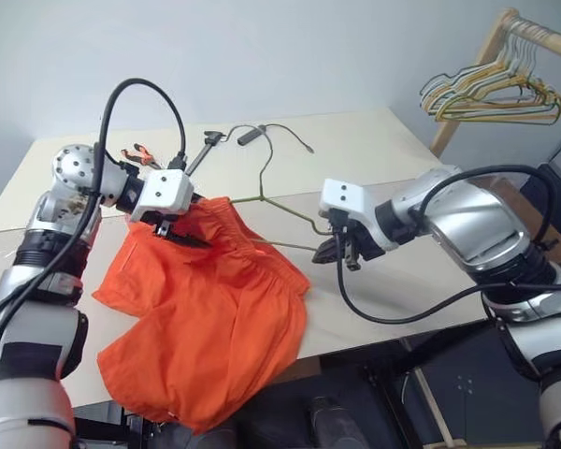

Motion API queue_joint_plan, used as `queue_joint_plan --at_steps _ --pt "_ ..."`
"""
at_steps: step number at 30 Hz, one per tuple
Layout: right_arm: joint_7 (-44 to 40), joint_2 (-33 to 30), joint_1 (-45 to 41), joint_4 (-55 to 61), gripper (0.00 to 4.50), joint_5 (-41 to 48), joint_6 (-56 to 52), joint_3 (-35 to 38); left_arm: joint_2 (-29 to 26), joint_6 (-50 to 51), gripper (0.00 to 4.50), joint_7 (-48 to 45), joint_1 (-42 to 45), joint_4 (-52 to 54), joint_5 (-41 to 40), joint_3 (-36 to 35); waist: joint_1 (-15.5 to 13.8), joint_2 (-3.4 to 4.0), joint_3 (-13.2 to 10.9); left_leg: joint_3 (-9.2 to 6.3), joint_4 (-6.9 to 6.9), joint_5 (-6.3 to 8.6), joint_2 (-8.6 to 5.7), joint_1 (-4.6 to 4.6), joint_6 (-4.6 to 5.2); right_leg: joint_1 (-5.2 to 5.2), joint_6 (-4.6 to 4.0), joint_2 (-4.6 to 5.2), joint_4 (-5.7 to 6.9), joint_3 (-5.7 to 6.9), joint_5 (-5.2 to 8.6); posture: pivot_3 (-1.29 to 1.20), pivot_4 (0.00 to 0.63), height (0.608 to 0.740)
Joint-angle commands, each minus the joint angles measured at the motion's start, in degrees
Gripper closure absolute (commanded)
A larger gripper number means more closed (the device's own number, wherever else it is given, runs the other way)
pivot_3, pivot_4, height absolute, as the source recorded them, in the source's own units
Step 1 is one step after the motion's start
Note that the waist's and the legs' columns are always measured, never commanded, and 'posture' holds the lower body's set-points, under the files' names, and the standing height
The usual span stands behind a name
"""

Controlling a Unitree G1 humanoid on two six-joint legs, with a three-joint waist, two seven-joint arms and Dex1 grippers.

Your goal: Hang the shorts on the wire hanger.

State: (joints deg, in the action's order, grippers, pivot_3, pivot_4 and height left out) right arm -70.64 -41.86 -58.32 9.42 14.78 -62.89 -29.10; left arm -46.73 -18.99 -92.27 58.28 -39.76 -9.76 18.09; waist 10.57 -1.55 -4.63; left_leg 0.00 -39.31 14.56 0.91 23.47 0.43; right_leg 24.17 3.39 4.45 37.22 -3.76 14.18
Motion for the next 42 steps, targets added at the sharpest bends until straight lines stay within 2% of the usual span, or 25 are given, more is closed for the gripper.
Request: queue_joint_plan --at_steps 1,6,7,14,18,22,23,28,31,36,39,42 --pt "0.1 -0.8 -1.6 2.0 4.5 1.2 -0.5 1.6 0.3 -1.2 2.75 -0.2 1.7 -1.0 -0.1 -1.6 0.3 0.0 0.0 -0.01 0.0 0.0 0.0 0.0 0.0 0.01 0.0 0.0 0.01 -0.01 0.0 -0.15 0.008 0.74" --pt "0.1 -0.9 -1.6 2.3 4.5 1.8 -1.0 1.5 0.1 -1.0 4.31 -0.2 1.8 -1.0 -0.6 -1.4 1.0 0.0 0.0 -0.06 -0.03 0.0 -0.02 0.01 0.0 0.03 0.02 0.03 0.4 -0.01 0.01 -0.15 0.005 0.74" --pt "0.1 -0.9 -1.6 2.3 4.5 1.9 -0.9 1.5 -0.2 -0.7 4.49 -0.2 1.7 -0.8 -1.3 -1.0 1.2 0.0 0.0 -0.06 -0.03 0.0 -0.02 0.0 0.0 0.03 0.02 0.04 0.41 -0.01 0.01 -0.15 0.004 0.74" --pt "3.7 -0.7 1.4 3.4 4.5 -0.6 5.6 2.9 -0.7 2.0 4.49 -0.2 0.6 1.1 -4.2 -1.9 1.3 0.0 0.1 -0.11 -0.08 0.0 -0.01 0.0 0.0 0.03 0.03 0.03 0.46 -0.01 0.01 -0.15 0.0 0.74" --pt "5.9 -2.7 3.3 3.3 3.45 -1.1 5.7 5.1 -1.7 2.9 4.5 -0.2 -0.9 2.4 -5.2 -1.9 1.3 0.01 0.1 -0.11 -0.12 0.0 -0.02 0.0 0.0 0.02 0.03 0.04 0.51 -0.01 0.02 -0.16 0.0 0.74" --pt "7.5 -5.7 5.4 3.3 1.98 -0.2 4.2 9.7 -2.5 4.3 4.5 -0.2 -2.2 3.7 -6.1 -2.2 1.3 0.01 0.1 -0.13 -0.39 0.01 -0.01 0.04 0.01 0.01 0.07 0.05 0.65 -0.01 0.04 -0.17 0.004 0.74" --pt "8.0 -6.5 6.0 3.4 1.74 0.4 3.4 11.5 -2.5 4.9 4.5 -0.2 -2.5 3.9 -6.4 -2.5 1.2 0.01 0.1 -0.13 -0.43 0.01 -0.02 0.06 0.02 0.0 0.09 0.05 0.69 -0.01 0.06 -0.17 0.004 0.74" --pt "11.2 -9.9 10.4 3.5 0.03 2.2 0.8 20.2 -2.1 8.5 4.5 -0.2 -4.0 5.2 -7.1 -4.7 1.3 0.02 0.2 -0.13 -0.49 0.03 -0.03 0.04 0.04 -0.04 0.11 0.07 0.7 -0.01 0.07 -0.18 0.005 0.74" --pt "12.7 -12.0 15.1 3.5 0.03 4.0 0.8 27.2 -1.9 11.1 4.5 -0.2 -5.0 5.6 -7.4 -6.0 1.3 0.03 0.2 -0.11 -0.48 0.03 -0.03 0.02 0.05 -0.03 0.11 0.06 0.71 -0.03 0.07 -0.18 0.011 0.74" --pt "10.6 -13.0 32.8 5.8 0.03 9.0 5.0 41.8 -1.7 17.1 4.5 -0.2 -4.1 4.7 -8.9 -6.5 0.9 0.0 0.2 -0.12 -0.51 0.06 -0.03 -0.01 0.09 -0.12 0.13 0.05 0.65 -0.02 0.08 -0.18 0.019 0.74" --pt "10.0 -11.0 42.8 9.3 0.03 11.7 7.2 44.0 -1.7 19.0 4.5 -0.2 -2.9 3.9 -9.5 -5.8 1.0 0.0 0.2 -0.08 -0.54 0.07 -0.06 -0.05 0.12 -0.14 0.18 0.07 0.57 -0.1 0.11 -0.19 0.026 0.74" --pt "14.4 -3.9 48.4 12.9 0.03 12.5 9.7 40.3 -1.6 18.7 4.5 -0.2 -2.0 3.1 -9.2 -5.2 1.7 0.02 0.3 -0.04 -0.51 0.09 0.01 -0.25 0.13 -0.26 0.19 -0.03 0.59 -0.21 0.12 -0.19 0.03 0.74"
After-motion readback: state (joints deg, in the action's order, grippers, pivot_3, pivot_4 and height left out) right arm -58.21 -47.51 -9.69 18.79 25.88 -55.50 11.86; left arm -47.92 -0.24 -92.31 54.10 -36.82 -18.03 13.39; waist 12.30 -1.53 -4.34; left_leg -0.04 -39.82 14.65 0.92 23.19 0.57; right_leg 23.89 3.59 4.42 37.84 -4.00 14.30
